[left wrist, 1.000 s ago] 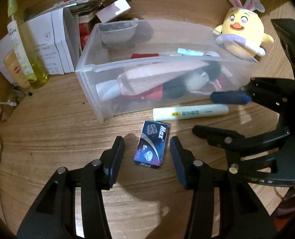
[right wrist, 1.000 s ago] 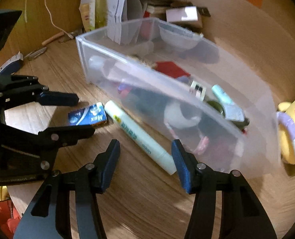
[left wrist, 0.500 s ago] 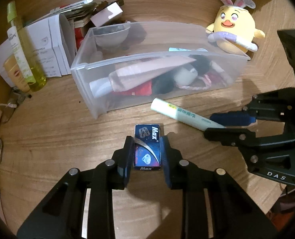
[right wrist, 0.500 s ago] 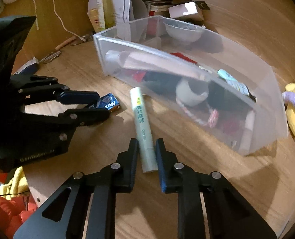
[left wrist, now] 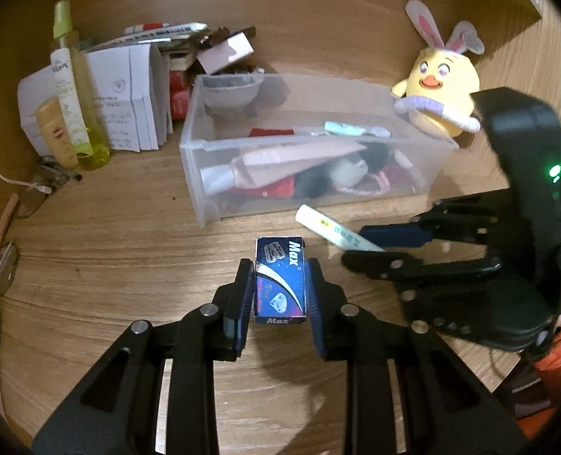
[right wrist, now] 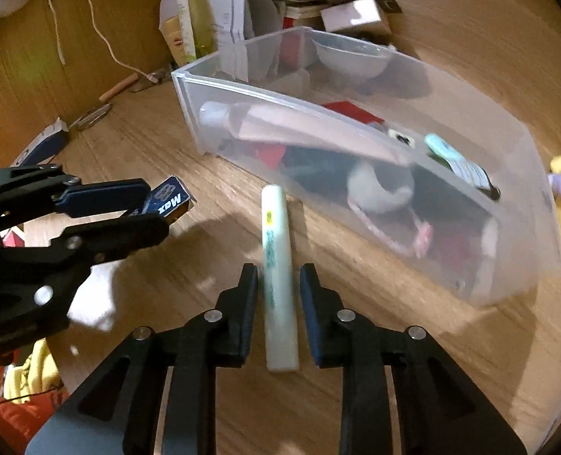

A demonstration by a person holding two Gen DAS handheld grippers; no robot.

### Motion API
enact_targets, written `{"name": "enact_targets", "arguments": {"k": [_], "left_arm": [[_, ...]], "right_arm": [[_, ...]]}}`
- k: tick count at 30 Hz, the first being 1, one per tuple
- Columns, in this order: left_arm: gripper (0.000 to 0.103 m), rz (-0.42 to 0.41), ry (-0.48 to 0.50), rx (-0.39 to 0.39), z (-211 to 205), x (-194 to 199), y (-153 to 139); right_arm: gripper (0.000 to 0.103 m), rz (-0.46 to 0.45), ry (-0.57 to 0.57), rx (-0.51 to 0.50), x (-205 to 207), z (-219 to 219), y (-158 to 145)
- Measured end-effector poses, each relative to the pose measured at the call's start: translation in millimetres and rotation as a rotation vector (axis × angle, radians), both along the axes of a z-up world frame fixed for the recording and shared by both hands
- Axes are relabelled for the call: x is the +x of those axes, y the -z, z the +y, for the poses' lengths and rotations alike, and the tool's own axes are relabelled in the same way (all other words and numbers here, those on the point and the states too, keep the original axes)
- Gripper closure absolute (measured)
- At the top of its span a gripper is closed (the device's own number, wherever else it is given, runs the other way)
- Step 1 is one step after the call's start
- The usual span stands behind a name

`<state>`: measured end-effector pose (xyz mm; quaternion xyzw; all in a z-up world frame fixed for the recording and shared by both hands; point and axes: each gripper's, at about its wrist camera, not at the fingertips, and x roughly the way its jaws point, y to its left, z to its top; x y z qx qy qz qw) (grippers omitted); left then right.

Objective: Organize objects
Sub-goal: 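Grasp the blue Max box with the left tool while the right tool grasps the white-green tube, then carry the Max box and white-green tube over the clear bin with both tools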

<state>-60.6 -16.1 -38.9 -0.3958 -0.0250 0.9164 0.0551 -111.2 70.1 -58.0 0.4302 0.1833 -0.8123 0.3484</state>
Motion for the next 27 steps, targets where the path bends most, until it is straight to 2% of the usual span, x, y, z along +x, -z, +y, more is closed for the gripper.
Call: {"name": "enact_targets", "arguments": {"k": [2, 9, 15, 27], "left_arm": [[0.076, 0.011, -0.005, 0.007, -1.5, 1.0, -3.4], [0.076, 0.055, -0.007, 0.023, 0.6, 2.4, -17.3], [0.076, 0.107, -0.005, 0.025, 8.6, 5.8, -33.6], [0.076, 0.186, -0.014, 0.042, 13.8, 1.9, -61.6]], "right_arm": [[0.089, 0.018, -0.006, -0.001, 3.2, -2.4, -0.5], [0.089, 0.051, 0.003, -0.067, 21.7, 12.2, -18.7], [0.089, 0.102, 0.040, -0.141, 32.4, 30.6, -47.3], [0.089, 0.186, 0.124, -0.244, 24.4, 57.0, -86.7]]}}
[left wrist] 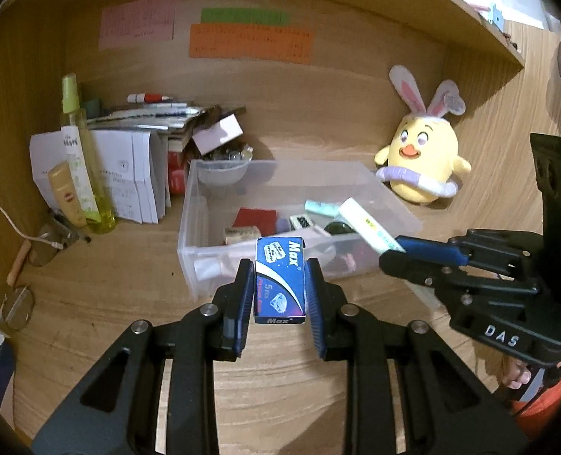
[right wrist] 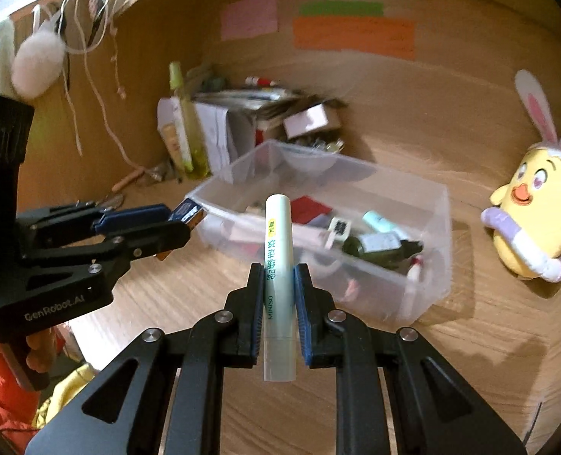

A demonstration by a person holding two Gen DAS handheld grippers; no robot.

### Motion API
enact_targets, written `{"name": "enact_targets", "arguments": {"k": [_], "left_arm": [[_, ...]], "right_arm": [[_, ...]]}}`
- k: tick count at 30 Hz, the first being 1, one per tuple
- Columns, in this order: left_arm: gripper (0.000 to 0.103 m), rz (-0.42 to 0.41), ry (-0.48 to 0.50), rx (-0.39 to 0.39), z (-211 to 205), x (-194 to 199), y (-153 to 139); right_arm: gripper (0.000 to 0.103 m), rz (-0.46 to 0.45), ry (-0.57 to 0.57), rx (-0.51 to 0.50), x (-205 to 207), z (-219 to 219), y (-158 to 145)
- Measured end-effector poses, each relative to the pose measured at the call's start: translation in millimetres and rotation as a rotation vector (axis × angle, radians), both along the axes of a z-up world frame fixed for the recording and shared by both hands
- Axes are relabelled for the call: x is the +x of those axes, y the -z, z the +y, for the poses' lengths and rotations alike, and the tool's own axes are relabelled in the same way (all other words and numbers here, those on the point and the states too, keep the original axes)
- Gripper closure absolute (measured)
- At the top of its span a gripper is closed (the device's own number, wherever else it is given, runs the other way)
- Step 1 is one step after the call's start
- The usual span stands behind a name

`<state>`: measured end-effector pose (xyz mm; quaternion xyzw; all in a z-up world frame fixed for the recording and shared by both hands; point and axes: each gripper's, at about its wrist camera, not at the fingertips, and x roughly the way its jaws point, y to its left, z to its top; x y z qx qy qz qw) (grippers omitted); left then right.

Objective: Organize objects
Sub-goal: 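Carry the Max box and white-green tube over the clear bin with both tools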

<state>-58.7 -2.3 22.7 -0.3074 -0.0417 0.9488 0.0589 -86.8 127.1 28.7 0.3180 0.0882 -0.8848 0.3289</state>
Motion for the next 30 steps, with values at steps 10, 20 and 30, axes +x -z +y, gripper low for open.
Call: {"name": "enact_targets", "arguments": {"k": [10, 20, 30], "left_arm": [[0.076, 0.040, -0.021, 0.018, -4.5, -14.1, -16.0], [0.076, 0.064, -0.035, 0.016, -6.6, -34.5, -26.9], [0.076, 0.049, -0.053, 0.019, -8.2, -64.6, -28.8]], "right_arm": [[0.089, 0.050, 0.061, -0.034, -17.0, 11.2, -16.0], [0.089, 0.098, 0.087, -0.023, -42.7, 7.6, -29.8], [0.089, 0.112, 0.108, -0.005, -68.7, 1.6, -35.7]]}}
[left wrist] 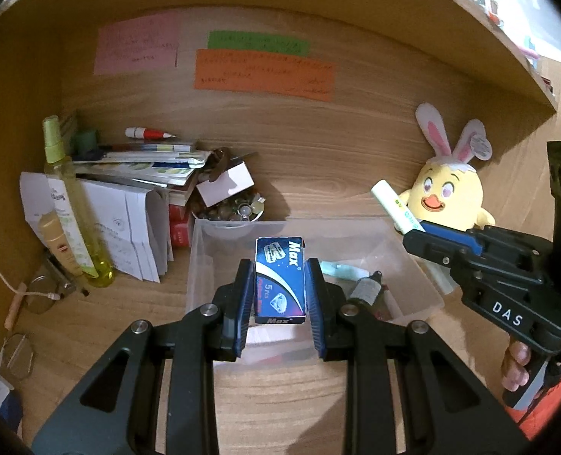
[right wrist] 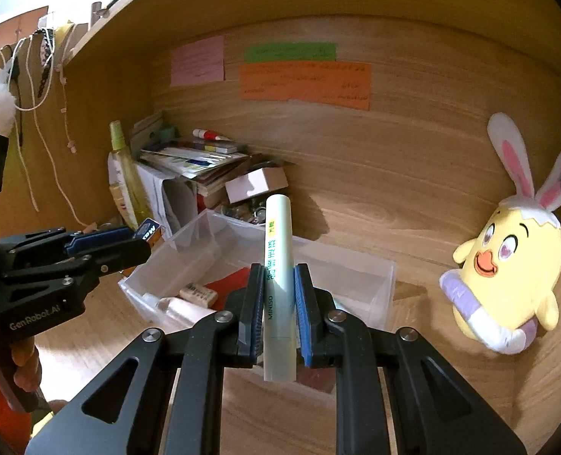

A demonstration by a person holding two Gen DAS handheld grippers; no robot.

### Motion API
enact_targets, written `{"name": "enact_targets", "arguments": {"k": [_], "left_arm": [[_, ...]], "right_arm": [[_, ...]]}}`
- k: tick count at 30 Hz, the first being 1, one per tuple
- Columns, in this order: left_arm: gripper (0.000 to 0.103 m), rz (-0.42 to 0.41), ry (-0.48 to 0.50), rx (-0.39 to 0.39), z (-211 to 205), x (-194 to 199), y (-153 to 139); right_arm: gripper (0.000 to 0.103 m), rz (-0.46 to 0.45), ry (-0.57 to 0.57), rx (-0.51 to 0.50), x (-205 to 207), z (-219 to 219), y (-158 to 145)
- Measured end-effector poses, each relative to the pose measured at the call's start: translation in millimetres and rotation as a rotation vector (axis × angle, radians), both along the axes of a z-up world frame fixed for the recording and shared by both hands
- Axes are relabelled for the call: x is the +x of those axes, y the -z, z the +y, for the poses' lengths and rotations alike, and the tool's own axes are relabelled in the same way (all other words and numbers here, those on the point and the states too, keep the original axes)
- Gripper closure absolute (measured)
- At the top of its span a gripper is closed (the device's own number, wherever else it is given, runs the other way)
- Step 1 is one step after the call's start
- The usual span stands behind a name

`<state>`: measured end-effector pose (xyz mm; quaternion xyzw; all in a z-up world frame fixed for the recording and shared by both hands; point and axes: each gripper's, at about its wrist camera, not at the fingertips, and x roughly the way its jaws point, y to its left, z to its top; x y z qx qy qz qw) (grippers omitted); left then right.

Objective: Organize objects
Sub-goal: 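Carry the Max box and white-green tube over the clear bin with both tools, then open the left tool to drop the Max box while the right tool releases the tube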

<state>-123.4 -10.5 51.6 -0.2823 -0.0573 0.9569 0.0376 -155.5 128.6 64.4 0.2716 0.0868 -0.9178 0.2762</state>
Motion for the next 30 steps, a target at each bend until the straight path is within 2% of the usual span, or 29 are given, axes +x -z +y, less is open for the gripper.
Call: {"name": "enact_targets", "arguments": {"k": [7, 21, 30], "left_arm": [[0.076, -0.032, 0.003, -0.001, 2.9, -22.2, 7.9], [0.076, -0.129, 0.012, -0.017, 7.7, -59.8, 41.0], [0.076, -0.202, 0.043, 0.014, 7.0, -75.7, 62.9]], "right_arm": [[0.089, -0.039, 0.016, 0.017, -21.5, -5.1, 12.7], [0.089, -0.168, 0.048, 0.072, -59.4, -8.5, 61.0], [0.089, -0.207, 0.047, 0.103, -66.2, -11.2, 75.6]]}}
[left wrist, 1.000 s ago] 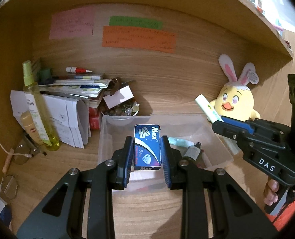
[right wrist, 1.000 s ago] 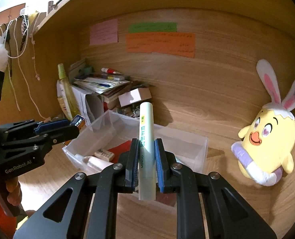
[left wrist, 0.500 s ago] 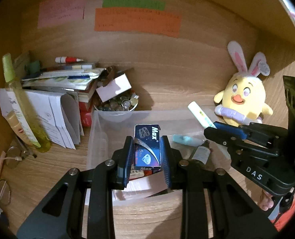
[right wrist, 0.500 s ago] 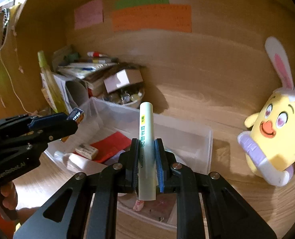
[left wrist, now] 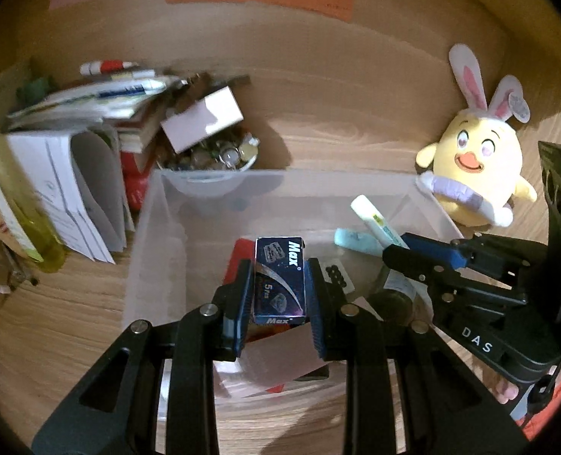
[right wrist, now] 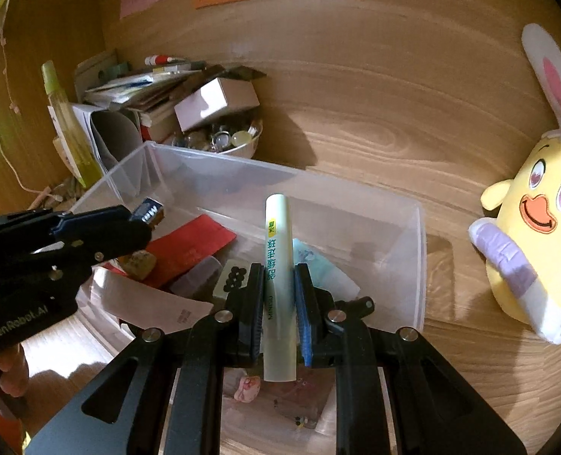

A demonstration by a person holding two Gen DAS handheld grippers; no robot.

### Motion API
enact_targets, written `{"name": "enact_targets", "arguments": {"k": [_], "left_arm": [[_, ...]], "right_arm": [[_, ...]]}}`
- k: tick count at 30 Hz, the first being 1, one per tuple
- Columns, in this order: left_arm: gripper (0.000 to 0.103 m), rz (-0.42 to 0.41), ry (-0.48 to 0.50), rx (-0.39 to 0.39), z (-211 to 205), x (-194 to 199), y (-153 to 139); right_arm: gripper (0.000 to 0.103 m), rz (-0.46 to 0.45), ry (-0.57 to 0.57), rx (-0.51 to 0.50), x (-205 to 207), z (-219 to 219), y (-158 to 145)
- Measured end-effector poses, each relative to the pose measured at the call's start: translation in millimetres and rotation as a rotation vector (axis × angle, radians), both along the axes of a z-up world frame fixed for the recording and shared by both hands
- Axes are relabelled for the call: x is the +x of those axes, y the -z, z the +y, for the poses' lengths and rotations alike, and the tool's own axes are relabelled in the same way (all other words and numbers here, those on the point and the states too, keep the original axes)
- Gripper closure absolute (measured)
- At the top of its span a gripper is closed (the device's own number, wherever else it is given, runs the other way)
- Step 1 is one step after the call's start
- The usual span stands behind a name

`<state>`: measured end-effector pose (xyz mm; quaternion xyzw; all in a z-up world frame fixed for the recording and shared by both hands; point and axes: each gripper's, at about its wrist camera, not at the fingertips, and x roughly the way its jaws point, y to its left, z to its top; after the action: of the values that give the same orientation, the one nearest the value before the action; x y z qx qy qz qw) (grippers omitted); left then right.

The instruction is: Organize objects

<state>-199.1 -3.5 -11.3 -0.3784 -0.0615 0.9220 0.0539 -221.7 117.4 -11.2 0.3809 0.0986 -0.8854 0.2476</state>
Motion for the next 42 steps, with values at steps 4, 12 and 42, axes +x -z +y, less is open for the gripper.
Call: {"name": "enact_targets", "arguments": {"k": [4, 12, 42], "left_arm": [[0.076, -0.004, -0.002, -0.013, 2.2, -1.1, 2.8], [0.065, 0.004, 0.004, -0.020, 2.9, 7.0, -2.6], [0.026, 0.154, -0.016, -0.085, -1.2, 77.6, -35.5]], "right_arm": [[0.089, -0.017, -0.010, 0.006, -0.7, -1.6, 3.5], [0.085, -0.015, -0.022, -0.004, 4.1, -1.2, -4.5], [0.041, 0.146, -0.015, -0.087, 85.1, 31.9, -51.7]]}}
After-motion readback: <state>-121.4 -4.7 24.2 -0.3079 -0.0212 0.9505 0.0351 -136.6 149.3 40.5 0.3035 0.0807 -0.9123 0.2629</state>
